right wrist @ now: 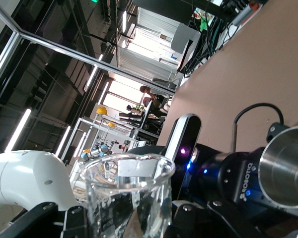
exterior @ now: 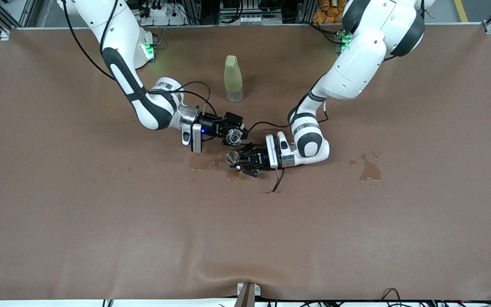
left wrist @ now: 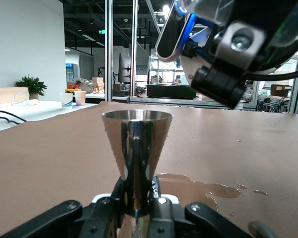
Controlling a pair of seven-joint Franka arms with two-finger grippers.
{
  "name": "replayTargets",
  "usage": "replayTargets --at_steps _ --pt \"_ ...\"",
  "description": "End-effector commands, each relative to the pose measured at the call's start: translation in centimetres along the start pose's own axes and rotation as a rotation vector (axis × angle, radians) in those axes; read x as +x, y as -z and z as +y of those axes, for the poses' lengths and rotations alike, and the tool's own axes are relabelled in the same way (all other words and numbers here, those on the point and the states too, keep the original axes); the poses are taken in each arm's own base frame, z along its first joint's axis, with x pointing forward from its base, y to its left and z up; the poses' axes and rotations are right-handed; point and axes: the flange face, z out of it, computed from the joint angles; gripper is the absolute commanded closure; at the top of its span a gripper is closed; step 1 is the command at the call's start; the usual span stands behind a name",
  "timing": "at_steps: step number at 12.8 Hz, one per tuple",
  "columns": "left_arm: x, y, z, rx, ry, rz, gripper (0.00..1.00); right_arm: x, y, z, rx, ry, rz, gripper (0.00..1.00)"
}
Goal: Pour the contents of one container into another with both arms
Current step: 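Tilt the beaker with the right gripper, pouring liquid into the jigger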
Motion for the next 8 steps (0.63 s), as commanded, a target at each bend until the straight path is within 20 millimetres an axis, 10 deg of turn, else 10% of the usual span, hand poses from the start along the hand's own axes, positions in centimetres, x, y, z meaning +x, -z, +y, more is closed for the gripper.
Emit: replayTargets --at_steps 1,8 --pt "0.29 0.13 0.32 0.022 -0.064 0.02 1.0 0.5 -0.18 -1.07 0.015 -0.06 0.019 1.0" --pt "-0.2 0.7 0.64 0.021 -0.065 0.014 1.0 1.05 -0.14 -1.18 0.02 -0.185 0.025 1.0"
